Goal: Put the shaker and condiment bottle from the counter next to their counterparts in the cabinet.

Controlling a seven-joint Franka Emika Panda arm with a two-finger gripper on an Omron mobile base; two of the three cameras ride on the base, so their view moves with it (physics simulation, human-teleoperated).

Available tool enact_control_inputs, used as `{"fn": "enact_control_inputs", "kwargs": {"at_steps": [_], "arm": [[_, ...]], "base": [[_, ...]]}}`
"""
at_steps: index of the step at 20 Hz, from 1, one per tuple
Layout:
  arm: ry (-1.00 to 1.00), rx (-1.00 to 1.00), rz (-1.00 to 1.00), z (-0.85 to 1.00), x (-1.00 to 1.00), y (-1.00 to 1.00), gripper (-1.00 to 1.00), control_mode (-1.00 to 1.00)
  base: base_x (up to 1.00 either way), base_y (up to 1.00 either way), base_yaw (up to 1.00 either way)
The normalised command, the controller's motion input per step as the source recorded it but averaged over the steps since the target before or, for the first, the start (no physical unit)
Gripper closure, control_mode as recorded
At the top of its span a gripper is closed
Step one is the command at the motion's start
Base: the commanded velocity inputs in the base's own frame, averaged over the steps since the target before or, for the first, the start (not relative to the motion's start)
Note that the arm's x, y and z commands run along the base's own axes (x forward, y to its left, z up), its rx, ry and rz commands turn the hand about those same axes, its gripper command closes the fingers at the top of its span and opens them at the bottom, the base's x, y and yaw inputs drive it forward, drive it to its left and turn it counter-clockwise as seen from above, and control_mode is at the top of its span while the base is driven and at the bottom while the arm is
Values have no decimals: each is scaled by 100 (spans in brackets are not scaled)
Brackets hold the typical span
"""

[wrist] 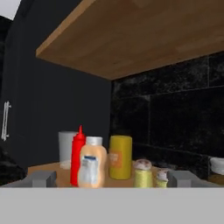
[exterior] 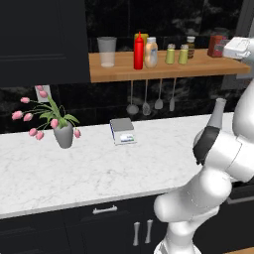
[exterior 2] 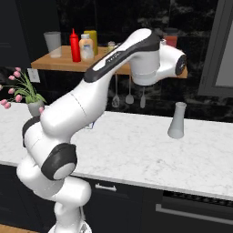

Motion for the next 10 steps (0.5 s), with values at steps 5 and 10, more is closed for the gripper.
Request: {"fn": "enact_control_inputs", "kwargs": {"at_steps": [5,10], "arm": [[3,0,0,0,-100,0,-100,-100],[0,0,-10,-5,-100,0,-100,-100]], "base": [[0,0,0],[0,0,0]]}}
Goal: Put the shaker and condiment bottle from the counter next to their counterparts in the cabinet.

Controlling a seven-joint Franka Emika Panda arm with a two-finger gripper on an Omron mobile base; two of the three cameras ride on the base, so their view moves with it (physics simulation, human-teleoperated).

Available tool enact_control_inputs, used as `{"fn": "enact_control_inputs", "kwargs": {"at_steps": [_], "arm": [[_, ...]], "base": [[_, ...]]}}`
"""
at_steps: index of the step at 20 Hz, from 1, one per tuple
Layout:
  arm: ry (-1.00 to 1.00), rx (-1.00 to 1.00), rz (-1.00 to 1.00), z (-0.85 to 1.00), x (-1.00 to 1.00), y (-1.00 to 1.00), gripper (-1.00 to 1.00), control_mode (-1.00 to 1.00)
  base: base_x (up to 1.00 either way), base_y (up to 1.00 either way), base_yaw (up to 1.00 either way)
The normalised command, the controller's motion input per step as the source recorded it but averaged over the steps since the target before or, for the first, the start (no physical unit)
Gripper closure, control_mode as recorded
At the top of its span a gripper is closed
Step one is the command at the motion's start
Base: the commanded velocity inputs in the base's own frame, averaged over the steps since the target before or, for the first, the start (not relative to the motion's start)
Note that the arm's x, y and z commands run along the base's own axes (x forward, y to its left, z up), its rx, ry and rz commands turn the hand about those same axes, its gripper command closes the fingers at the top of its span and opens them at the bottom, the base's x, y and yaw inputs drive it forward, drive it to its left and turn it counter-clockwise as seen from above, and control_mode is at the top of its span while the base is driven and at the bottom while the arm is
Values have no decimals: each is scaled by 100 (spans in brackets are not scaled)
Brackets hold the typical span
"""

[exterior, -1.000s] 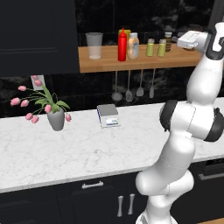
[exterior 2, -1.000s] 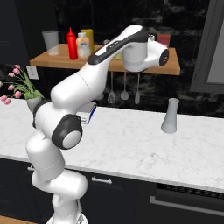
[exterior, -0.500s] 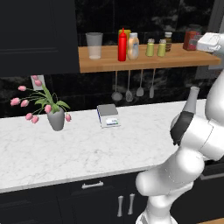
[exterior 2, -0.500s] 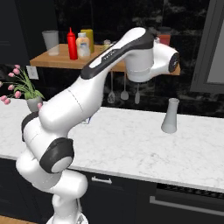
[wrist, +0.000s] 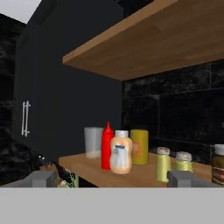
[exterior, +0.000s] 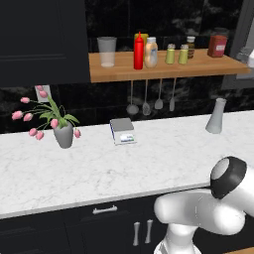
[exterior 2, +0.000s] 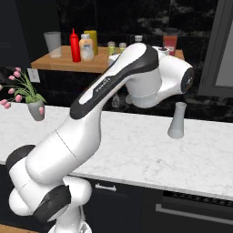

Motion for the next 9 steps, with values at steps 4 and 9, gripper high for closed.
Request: {"fn": "enact_control_inputs", "kwargs": {"at_steps": [4,9], "arm": [[0,0,-17,-8,-100,0,-100,-100],[0,0,-19,-10,-100,0,-100,-100]], "base": [[0,0,0],[0,0,0]]}}
